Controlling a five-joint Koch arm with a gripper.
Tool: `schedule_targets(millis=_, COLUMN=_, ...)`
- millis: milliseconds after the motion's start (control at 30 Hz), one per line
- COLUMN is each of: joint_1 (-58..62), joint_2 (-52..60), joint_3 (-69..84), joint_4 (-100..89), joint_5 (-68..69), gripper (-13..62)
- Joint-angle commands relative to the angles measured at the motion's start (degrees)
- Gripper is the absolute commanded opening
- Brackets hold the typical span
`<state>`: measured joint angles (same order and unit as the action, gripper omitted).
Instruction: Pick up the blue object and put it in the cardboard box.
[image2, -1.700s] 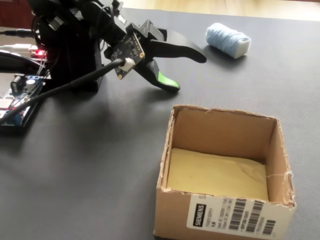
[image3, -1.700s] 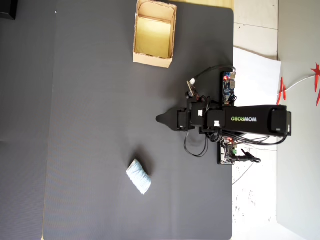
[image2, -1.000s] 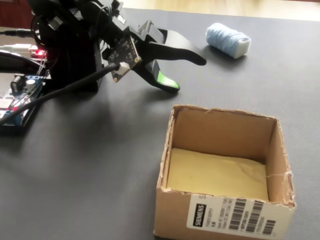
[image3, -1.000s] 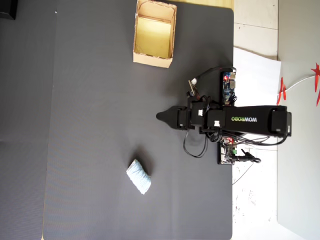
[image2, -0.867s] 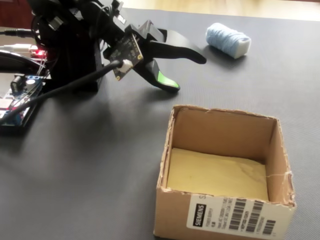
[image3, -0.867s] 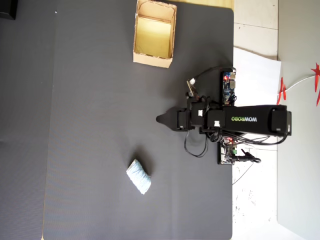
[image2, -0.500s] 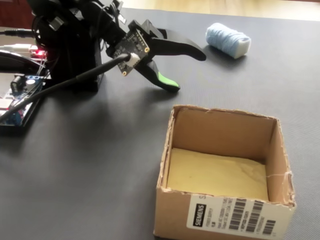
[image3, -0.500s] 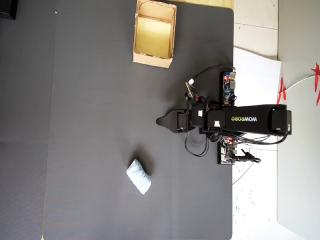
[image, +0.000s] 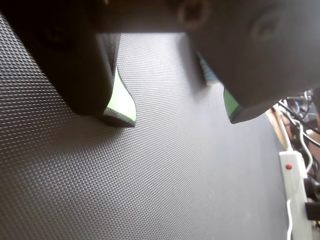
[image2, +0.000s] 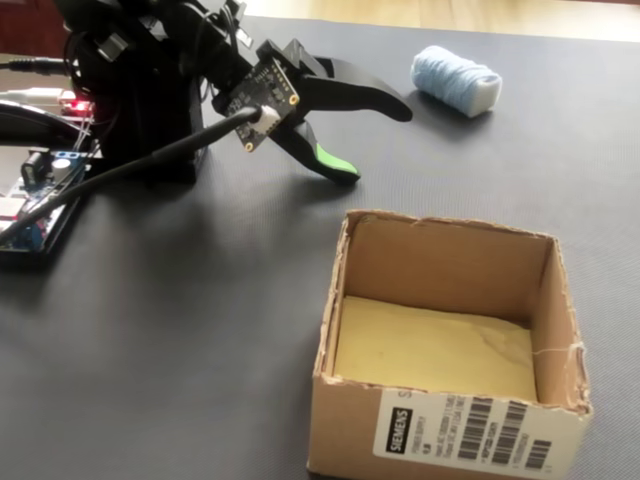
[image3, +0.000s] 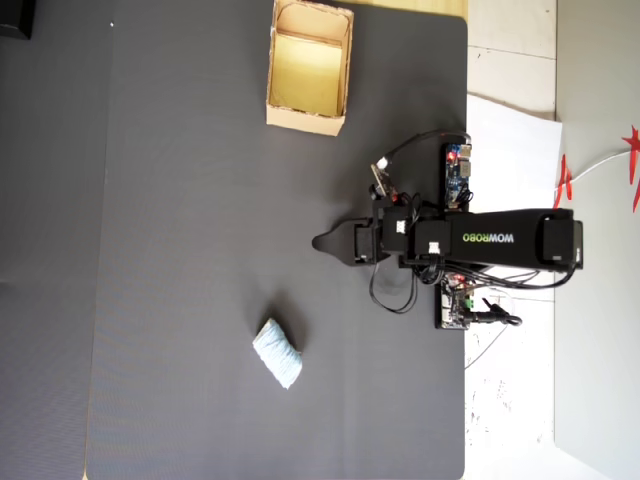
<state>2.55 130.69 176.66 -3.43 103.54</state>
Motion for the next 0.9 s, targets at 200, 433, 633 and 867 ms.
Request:
schedule_targets(millis=200, joint_1=-4.9, joint_2=4.9, joint_3=-2.0, joint_4=5.8, joint_5=-1.4, gripper=34.5)
schedule_targets(millis=433, joint_1=-12.4, joint_2=4.7, joint_3=-9.4, joint_4=11.2, joint_5=-1.3, gripper=33.4)
schedule_targets(millis=633, joint_1=-16.5, joint_2=-0.6, joint_3=-22.1, joint_4=17.6, joint_5=-1.2, gripper=33.4)
schedule_targets(millis=867, joint_1=-21.5, joint_2=-12.7, joint_3=-38.7, joint_4=25.9, joint_5=-1.2, gripper=33.3)
